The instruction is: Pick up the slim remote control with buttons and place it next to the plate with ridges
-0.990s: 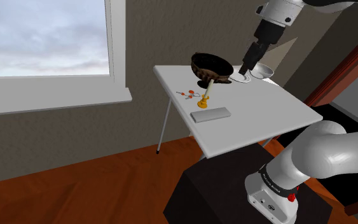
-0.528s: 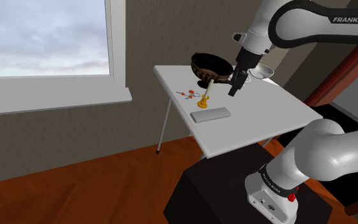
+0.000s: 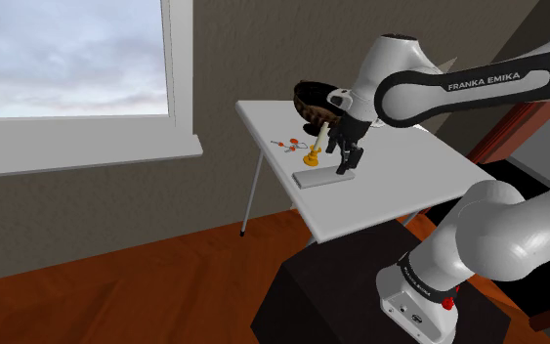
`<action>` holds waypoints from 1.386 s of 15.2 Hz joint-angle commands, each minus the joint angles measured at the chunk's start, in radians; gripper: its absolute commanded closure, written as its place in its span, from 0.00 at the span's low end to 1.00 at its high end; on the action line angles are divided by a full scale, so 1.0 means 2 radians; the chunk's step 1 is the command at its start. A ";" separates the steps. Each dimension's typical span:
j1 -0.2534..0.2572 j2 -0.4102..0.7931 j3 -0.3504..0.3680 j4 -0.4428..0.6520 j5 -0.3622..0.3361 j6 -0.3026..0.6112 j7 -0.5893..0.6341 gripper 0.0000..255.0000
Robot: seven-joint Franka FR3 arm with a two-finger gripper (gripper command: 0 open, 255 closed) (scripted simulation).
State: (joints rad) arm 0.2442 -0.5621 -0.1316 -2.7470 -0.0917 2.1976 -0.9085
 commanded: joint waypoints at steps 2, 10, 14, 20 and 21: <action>0.008 0.022 -0.008 -0.016 -0.008 0.041 -0.033 0.00; 0.008 0.061 -0.012 -0.037 -0.010 0.101 -0.034 0.00; 0.008 0.061 -0.013 -0.037 -0.010 0.101 -0.034 0.00; 0.008 0.060 -0.013 -0.037 -0.010 0.101 -0.034 1.00; 0.007 0.060 -0.013 -0.038 -0.010 0.101 -0.034 1.00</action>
State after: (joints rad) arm 0.2591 -0.4441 -0.1567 -2.8196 -0.1128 2.4008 -0.9764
